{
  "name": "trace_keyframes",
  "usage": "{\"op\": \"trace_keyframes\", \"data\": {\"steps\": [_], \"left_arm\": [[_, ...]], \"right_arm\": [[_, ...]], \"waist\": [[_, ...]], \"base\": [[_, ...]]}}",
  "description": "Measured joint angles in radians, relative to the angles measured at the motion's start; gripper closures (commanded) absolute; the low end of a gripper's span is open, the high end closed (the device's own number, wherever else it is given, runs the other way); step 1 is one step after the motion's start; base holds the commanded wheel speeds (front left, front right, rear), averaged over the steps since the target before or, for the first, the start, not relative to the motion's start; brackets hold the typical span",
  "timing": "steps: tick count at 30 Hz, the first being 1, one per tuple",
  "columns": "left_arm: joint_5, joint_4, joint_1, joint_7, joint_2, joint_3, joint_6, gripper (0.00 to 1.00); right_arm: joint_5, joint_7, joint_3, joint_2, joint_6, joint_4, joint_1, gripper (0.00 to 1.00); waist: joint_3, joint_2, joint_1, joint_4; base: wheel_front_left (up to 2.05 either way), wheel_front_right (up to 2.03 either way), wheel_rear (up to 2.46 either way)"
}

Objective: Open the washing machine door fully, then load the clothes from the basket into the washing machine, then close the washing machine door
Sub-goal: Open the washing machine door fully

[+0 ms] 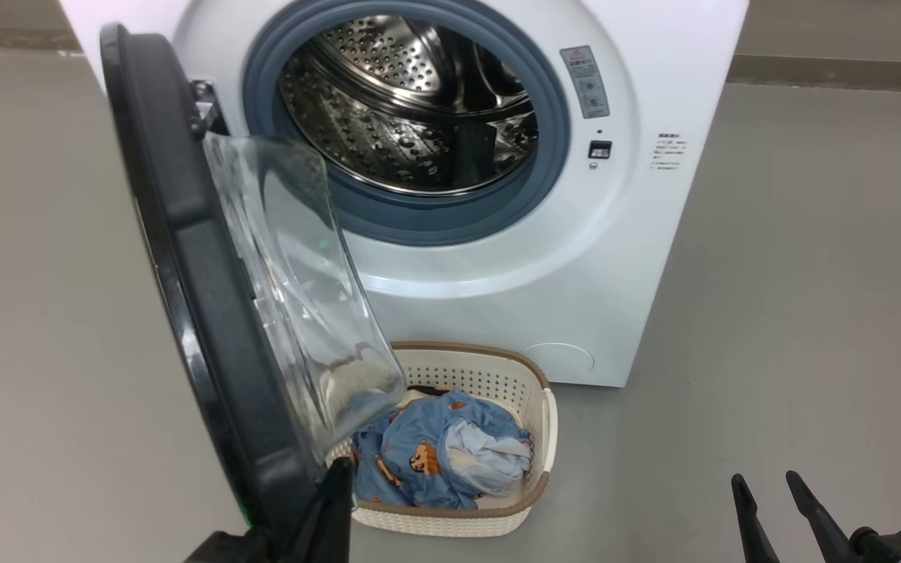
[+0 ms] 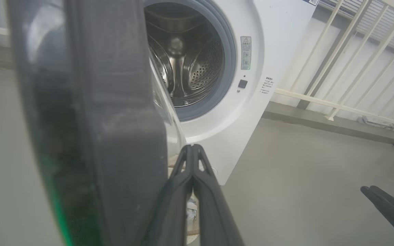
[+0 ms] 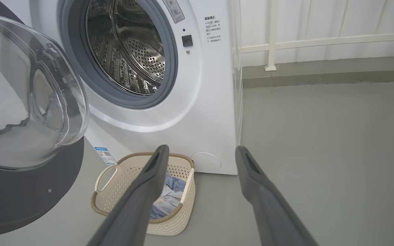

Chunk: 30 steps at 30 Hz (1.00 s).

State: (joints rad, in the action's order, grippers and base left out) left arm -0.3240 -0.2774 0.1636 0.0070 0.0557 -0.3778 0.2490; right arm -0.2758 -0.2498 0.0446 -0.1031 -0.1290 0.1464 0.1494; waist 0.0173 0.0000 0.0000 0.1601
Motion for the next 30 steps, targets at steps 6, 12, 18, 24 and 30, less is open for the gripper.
{"op": "trace_keyframes", "data": {"steps": [6,12,18,24,30], "left_arm": [[0.0,-0.012,0.0,-0.007,0.011,0.028,0.012,1.0],[-0.008,-0.015,0.0,-0.009,0.02,0.075,0.037,1.0],[-0.02,-0.006,-0.002,-0.032,0.032,0.146,0.057,1.0],[-0.048,0.041,-0.023,-0.07,0.045,0.216,0.072,1.0],[-0.087,0.15,-0.079,-0.125,0.044,0.28,0.072,1.0]], "right_arm": [[0.0,0.0,0.0,0.002,0.0,0.0,0.0,0.0],[0.0,0.0,0.0,0.005,0.0,0.0,0.0,0.0],[0.0,0.0,-0.005,0.006,0.0,0.001,0.0,0.0],[0.0,0.0,-0.016,0.005,0.0,0.006,-0.002,0.0],[0.0,0.0,-0.025,0.002,0.0,0.007,-0.005,0.0]], "waist": [[-0.007,0.0,0.0,0.036],[-0.02,0.0,0.0,0.084],[-0.037,0.0,0.0,0.133],[-0.055,0.0,0.0,0.167],[-0.074,0.0,0.0,0.181]], "base": [[0.0,0.0,0.0],[0.0,0.0,0.0],[0.0,0.0,0.0],[0.0,0.0,0.0],[0.0,0.0,0.0]]}}
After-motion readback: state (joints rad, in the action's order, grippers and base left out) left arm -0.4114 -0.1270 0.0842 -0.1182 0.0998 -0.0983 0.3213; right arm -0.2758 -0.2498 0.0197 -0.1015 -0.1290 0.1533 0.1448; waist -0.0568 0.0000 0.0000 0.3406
